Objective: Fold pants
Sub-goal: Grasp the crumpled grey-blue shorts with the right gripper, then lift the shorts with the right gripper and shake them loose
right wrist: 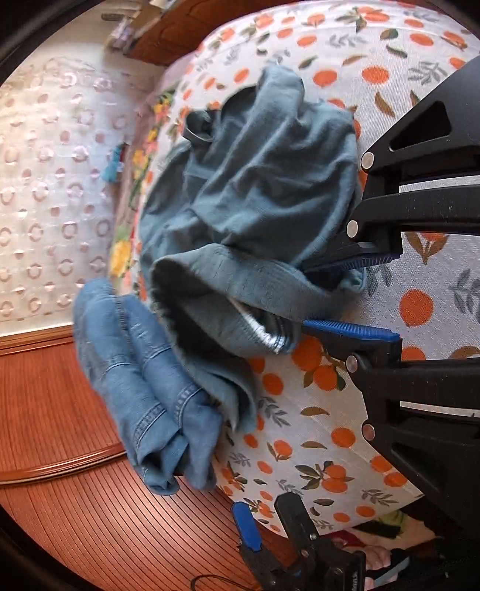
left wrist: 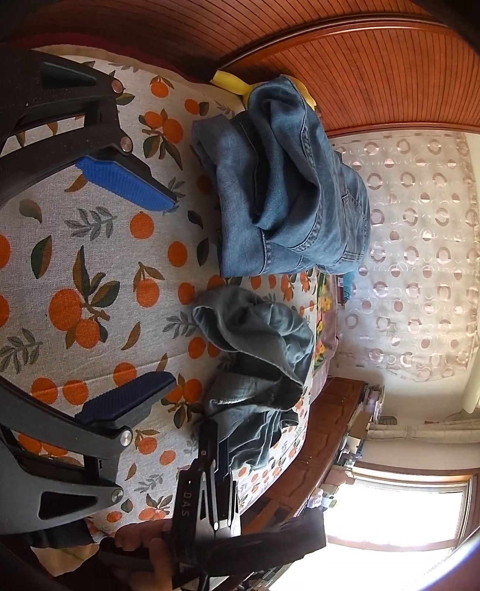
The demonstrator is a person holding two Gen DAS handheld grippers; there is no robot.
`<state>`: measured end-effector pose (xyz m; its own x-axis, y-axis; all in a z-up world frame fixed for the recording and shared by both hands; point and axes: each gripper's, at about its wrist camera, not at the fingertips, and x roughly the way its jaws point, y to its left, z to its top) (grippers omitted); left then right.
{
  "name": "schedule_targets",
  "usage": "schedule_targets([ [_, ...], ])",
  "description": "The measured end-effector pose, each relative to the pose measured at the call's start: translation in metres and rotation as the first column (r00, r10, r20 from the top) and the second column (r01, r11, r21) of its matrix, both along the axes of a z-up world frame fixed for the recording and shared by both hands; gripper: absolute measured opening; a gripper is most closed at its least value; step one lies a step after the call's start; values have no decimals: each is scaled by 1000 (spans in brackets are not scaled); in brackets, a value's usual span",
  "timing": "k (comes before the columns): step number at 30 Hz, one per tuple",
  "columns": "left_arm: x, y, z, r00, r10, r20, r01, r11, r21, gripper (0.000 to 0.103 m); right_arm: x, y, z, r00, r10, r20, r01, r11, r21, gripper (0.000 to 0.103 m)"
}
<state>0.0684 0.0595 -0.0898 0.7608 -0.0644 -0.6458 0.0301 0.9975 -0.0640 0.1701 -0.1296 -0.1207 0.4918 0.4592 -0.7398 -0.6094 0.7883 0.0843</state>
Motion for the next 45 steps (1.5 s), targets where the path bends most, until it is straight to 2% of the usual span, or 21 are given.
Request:
schedule_targets([
  [5, 1, -4, -3, 1000, -4, -15, 4, 1000, -4, 90, 2, -8, 3, 1000, -4, 17, 5, 1000, -21, 27],
  [6, 1, -4, -3, 1000, -4, -16, 4, 1000, -7, 90, 1, -7, 1, 1000, 3, 20, -3, 1000, -22, 24],
  [7, 1, -4, -4, 1000, -5, -16, 5, 1000, -10, 90, 2, -1, -2, 999, 11, 30, -11, 1000, -19, 7],
  [8, 1, -5, -4, 1000, -7, -18, 7, 1000, -10, 90, 1, -4, 0, 999, 16, 35, -15, 1000, -8, 6],
  [9, 1, -6, -5, 1000, -9, -20, 9, 1000, -7, 90, 2, 2, -2, 999, 10, 49, -10, 1000, 4, 5],
  [14, 0, -7, -4, 1000, -12, -16, 12, 1000, -7, 90, -15, -33, 28, 992, -44, 115, 33, 995, 99, 4],
  [18, 0, -8, -3, 1000, -15, -12, 15, 1000, -11, 90, -32, -76, 49, 978, -117, 173, 93, 986, 141, 4],
  [23, -2, -11, -2, 1000, -23, -10, 23, 1000, -16, 90, -55, -136, 59, 953, -227, 202, 196, 967, 164, 4],
  [29, -2, -15, 0, 999, -37, -4, 36, 999, -19, 90, -90, -203, 54, 904, -377, 202, 347, 922, 170, 4],
  [33, 0, -20, 0, 999, -46, -4, 46, 999, -19, 90, -103, -211, 39, 906, -391, 163, 378, 920, 109, 4],
  [35, -1, -22, 0, 999, -48, -4, 48, 999, -18, 90, -113, -203, 36, 908, -378, 180, 371, 926, 73, 10],
  [37, -1, -23, 0, 999, -48, -5, 48, 999, -19, 90, -122, -192, 40, 904, -373, 208, 371, 927, 50, 25],
  [40, -3, -21, 1, 999, -46, -5, 46, 999, -18, 90, -136, -178, 53, 902, -362, 233, 358, 932, 62, 38],
  [45, -5, -19, 1, 999, -39, -2, 39, 999, -24, 90, -153, -159, 75, 891, -349, 291, 340, 937, 83, 43],
])
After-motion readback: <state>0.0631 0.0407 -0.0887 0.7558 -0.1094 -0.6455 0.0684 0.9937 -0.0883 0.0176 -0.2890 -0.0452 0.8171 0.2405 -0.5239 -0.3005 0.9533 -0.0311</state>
